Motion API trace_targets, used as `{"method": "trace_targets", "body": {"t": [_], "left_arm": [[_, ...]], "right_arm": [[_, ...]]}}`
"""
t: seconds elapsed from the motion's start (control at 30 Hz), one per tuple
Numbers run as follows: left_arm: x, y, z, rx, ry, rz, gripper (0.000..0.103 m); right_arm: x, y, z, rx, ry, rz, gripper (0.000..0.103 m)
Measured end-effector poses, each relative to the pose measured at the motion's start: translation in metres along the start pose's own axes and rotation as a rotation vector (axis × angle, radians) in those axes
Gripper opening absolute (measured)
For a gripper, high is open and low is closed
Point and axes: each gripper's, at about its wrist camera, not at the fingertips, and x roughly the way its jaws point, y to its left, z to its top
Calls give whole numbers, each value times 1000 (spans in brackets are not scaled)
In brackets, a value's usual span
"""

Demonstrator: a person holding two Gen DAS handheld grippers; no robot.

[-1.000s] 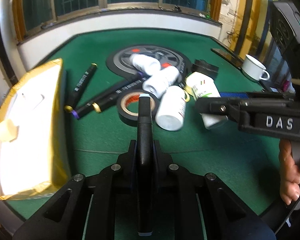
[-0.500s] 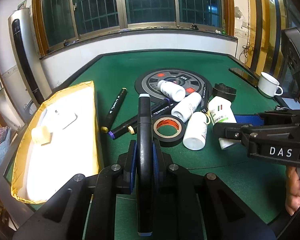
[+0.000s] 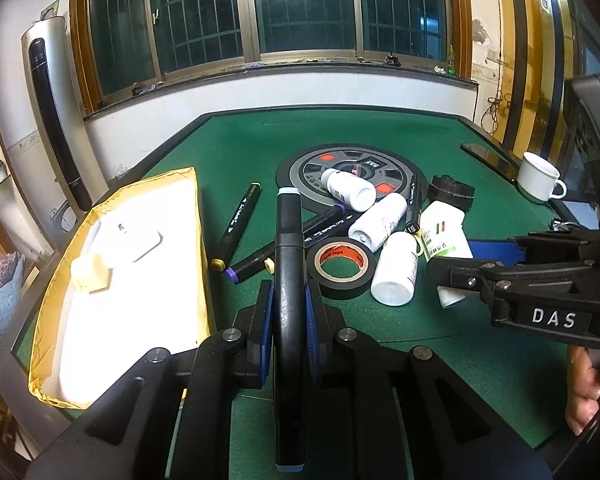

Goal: Organize rigid objects
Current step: 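Carry marker and pill bottle to the tray and release both with both tools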

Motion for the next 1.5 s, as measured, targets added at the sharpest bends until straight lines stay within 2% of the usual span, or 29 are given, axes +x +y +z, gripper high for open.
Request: {"method": "trace_targets", "body": {"t": [0.47, 0.67, 0.87, 1.03, 1.2, 1.3, 1.5], "left_arm": [[-12, 34, 6, -102, -35, -15, 12], [-17, 78, 6, -201, -47, 25, 12], [-4, 124, -2, -308, -3, 37, 12], [23, 147, -7, -375, 83, -7, 12], [47, 164, -7, -419, 161, -25, 12], [57, 169, -5, -425, 190, -7, 12], [69, 176, 0, -441, 244, 18, 12]], "right_arm": [[1, 16, 1, -18, 6, 20, 34], [-1, 42, 14, -49, 17, 92, 34], [11, 82, 36, -94, 45, 148, 34], [41, 130, 60, -145, 72, 160, 34], [93, 160, 93, -170, 126, 102, 34], [128, 174, 110, -202, 177, 75, 34], [173, 186, 125, -234, 237, -10, 34]]}}
